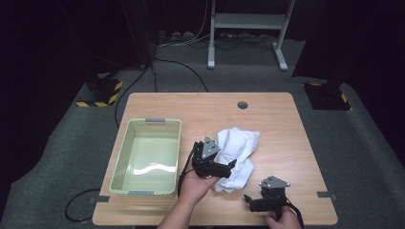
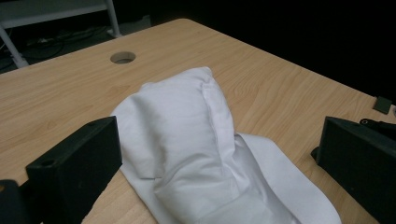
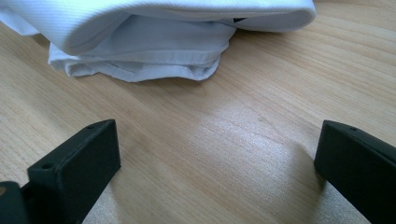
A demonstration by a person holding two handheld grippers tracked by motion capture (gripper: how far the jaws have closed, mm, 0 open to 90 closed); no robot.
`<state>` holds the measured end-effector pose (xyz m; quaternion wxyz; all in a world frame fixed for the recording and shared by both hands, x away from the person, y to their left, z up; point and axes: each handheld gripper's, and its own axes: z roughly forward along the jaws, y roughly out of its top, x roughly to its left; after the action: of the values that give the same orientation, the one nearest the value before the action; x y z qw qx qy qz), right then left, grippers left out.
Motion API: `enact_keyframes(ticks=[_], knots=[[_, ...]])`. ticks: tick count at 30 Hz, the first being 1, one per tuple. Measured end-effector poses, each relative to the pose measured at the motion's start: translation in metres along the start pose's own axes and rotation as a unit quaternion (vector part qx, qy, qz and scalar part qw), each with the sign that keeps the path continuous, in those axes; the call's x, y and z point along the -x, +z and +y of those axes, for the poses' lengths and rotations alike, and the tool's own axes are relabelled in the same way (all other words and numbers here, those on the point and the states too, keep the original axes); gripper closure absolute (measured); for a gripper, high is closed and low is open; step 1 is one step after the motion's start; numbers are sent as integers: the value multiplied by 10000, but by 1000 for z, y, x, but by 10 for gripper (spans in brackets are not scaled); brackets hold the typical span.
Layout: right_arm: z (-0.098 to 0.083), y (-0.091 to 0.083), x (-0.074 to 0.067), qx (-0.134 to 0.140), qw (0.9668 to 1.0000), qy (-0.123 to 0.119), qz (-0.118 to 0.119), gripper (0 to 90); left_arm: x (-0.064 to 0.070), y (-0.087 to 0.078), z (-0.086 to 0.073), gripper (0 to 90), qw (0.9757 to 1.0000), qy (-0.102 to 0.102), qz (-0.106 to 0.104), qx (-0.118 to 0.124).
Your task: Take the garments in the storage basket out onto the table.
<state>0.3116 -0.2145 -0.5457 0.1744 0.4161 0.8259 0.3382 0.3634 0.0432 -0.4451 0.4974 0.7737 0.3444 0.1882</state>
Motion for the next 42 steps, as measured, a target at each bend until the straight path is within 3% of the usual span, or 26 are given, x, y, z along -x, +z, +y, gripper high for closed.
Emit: enact_keyframes(ticks=[23, 26, 42], knots=[[0, 0, 0, -1, 10000, -2, -2, 0, 1, -44, -13, 4, 9997, -169, 45, 145], [0, 0, 0, -3, 10000, -10, -6, 0, 1, -49, -15, 4, 9998, -121, 77, 169], [0, 0, 0, -3, 10000, -11, -7, 0, 3, -55, -31, 3, 9999, -153, 61, 44]])
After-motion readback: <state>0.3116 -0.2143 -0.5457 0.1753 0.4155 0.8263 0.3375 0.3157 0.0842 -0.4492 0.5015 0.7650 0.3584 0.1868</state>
